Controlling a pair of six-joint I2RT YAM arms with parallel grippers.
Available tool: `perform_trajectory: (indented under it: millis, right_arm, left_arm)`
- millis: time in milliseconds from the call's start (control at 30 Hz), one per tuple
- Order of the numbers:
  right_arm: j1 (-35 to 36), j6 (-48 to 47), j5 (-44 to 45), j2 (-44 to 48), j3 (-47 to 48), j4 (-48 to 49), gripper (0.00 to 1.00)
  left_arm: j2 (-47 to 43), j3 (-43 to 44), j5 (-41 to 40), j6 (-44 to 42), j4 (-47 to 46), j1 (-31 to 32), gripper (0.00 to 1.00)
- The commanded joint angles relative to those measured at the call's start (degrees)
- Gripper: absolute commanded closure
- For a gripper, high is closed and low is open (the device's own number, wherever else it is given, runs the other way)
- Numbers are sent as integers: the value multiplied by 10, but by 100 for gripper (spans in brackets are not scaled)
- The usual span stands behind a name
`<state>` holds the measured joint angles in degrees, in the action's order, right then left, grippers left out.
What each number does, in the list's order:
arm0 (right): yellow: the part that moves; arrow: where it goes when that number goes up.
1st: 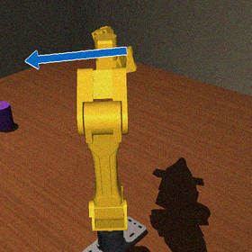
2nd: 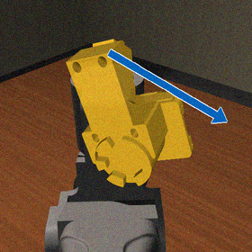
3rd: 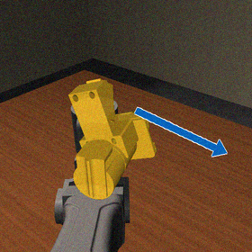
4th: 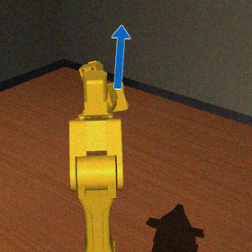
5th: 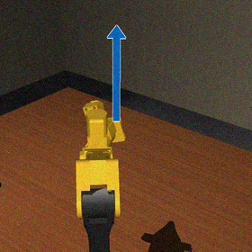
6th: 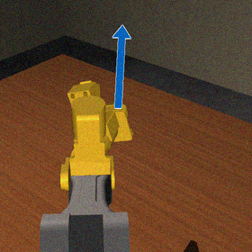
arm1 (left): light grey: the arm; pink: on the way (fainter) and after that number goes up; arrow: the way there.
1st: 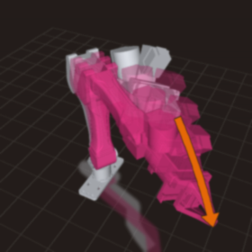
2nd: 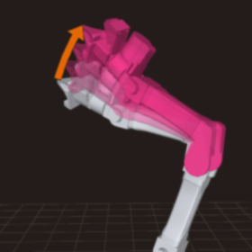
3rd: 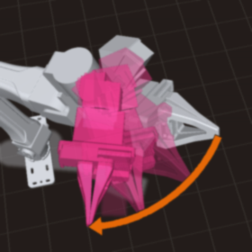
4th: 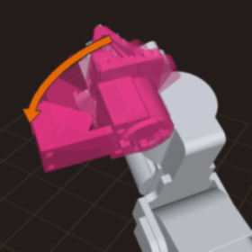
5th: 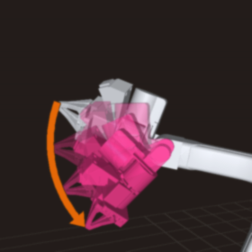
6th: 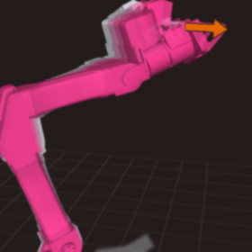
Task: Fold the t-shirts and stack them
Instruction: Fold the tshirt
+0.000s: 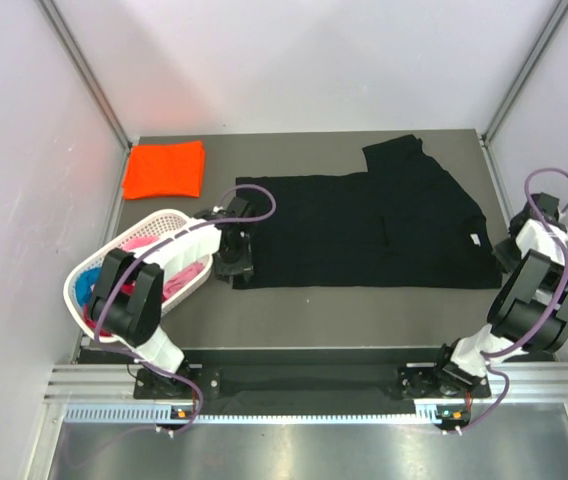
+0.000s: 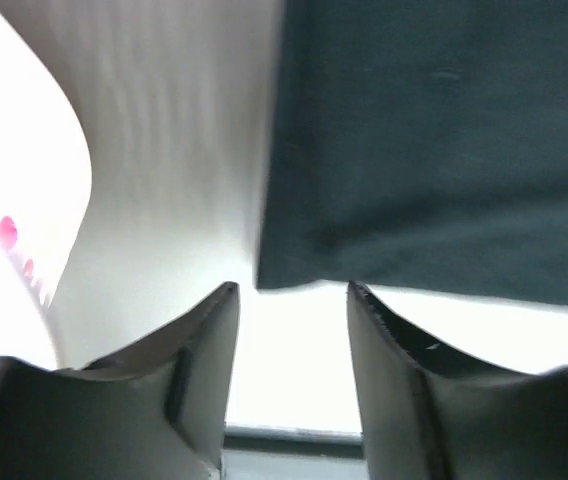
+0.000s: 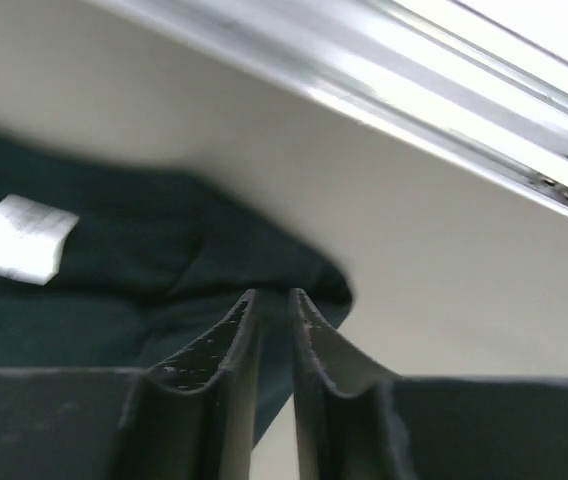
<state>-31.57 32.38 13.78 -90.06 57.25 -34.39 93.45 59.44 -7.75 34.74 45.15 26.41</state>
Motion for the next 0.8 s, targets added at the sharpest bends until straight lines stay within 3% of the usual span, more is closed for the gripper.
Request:
perform_trajectory:
  millis: [0,167,333,433,567,767]
  right_arm:
    - [29,-15,8,45,57,-30,78]
    - [49,-26,6,95,87,-36,65]
    - [89,-72,-116,114,121,41,50]
    - [110,-82,-239,73,170,100,47]
    - [145,-92,-289,-40,274,138,46]
    - [166,-71,-368,-181,357,234,42]
  left_arm:
    - [-60,76,19,-6,29,5,46]
    - [-61,189,-15,-30,47,4,43]
    - [-19,288,-45,-57,30,-5,44]
    - [13,336,-46,-65,-13,-23,44]
    - [93,420,-79,-64,-39,-55,46]
    - [194,535,-81,-73,-47,-104,46]
